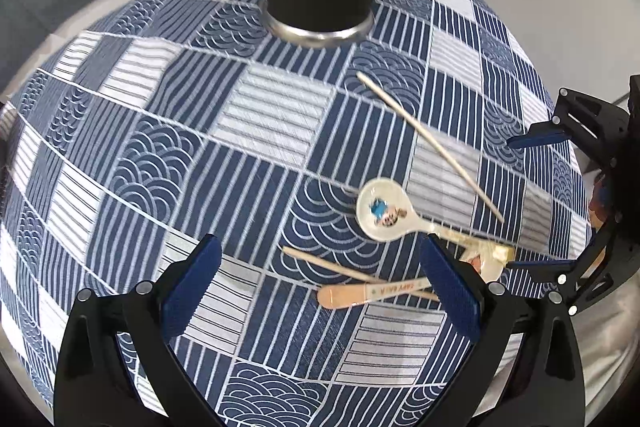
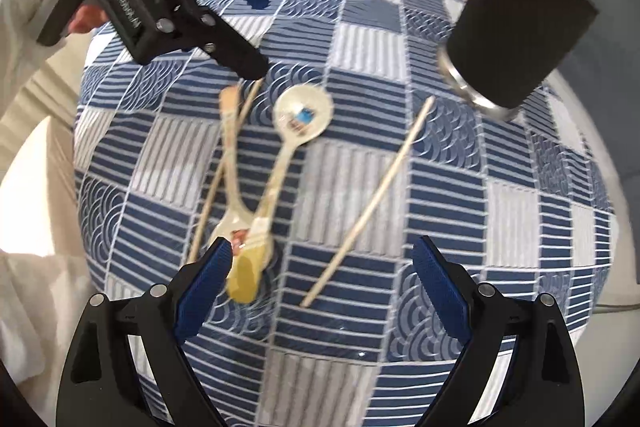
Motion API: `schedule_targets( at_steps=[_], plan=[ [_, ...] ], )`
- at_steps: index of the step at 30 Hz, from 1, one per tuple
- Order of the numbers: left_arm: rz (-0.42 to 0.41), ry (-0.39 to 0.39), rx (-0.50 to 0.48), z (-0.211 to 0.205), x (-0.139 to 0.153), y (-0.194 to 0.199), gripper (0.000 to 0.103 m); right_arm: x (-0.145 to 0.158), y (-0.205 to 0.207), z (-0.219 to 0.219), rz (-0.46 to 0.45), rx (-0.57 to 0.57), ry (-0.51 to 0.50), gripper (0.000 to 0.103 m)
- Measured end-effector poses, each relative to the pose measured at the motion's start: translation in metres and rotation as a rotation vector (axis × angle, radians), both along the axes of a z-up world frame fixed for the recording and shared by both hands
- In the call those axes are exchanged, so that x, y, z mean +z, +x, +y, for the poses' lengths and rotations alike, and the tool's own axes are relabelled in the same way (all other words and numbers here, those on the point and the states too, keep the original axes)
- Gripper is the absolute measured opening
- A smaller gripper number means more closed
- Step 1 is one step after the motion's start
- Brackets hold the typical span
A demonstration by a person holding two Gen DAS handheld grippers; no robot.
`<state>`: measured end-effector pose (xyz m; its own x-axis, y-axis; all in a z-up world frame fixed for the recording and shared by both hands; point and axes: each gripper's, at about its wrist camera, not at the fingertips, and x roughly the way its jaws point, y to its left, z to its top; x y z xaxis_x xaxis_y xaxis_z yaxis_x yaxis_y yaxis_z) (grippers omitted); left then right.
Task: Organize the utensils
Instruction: 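Move the right gripper back down to the loose utensils on the table, then close the right gripper on the handle of the cartoon-printed spoon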
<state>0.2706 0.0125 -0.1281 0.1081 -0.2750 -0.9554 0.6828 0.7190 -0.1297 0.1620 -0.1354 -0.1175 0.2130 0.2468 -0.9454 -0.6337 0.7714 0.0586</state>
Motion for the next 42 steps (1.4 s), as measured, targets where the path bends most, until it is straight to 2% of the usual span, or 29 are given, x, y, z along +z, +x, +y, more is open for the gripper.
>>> schedule_targets(
  at_steps=[4,9,12,14,16,19,20,21,22,26,33,42],
  plan=[
    [0.021,0.014,-0.054,-0.003,-0.011,-0.002,0.097,-0.01,-0.005,0.003,0.045,0.011,-0.009,0.087],
    [0.047,-0.009,-0.071,-0.007,-0.018,0.006,0.096,-0.009,-0.003,0.001,0.06,-0.052,0.031,0.085],
    [0.057,-0.007,-0.077,-0.013,-0.021,0.012,0.095,0.0,-0.004,0.007,-0.01,-0.059,0.025,0.08],
    [0.058,-0.007,-0.087,-0.018,-0.023,0.014,0.09,0.001,-0.005,0.013,0.013,-0.051,0.033,0.076],
    [0.065,0.006,-0.106,-0.024,-0.027,0.014,0.085,-0.003,-0.006,0.019,0.026,-0.036,0.022,0.066],
    [0.056,0.035,-0.152,-0.032,-0.031,0.009,0.066,-0.013,-0.005,0.024,0.063,-0.02,-0.007,0.041],
    [0.068,0.038,-0.167,-0.035,-0.032,0.007,0.049,-0.017,-0.004,0.026,0.082,-0.014,-0.015,0.022],
    [0.047,0.055,-0.188,-0.039,-0.031,0.004,0.021,-0.02,-0.003,0.028,0.103,-0.014,-0.017,0.013],
    [0.059,0.046,-0.201,-0.041,-0.031,0.003,0.008,-0.019,-0.001,0.028,0.109,-0.023,0.002,0.013],
    [0.058,0.063,-0.204,-0.046,-0.029,0.002,0.008,-0.017,0.0,0.023,0.12,-0.044,0.038,0.013],
    [0.04,0.052,-0.169,-0.043,-0.012,-0.001,0.008,-0.006,0.003,0.01,0.088,-0.056,0.061,0.013],
    [-0.021,0.068,-0.118,-0.034,0.023,0.0,0.008,0.023,0.013,0.005,0.007,-0.029,0.077,0.013]
  ],
)
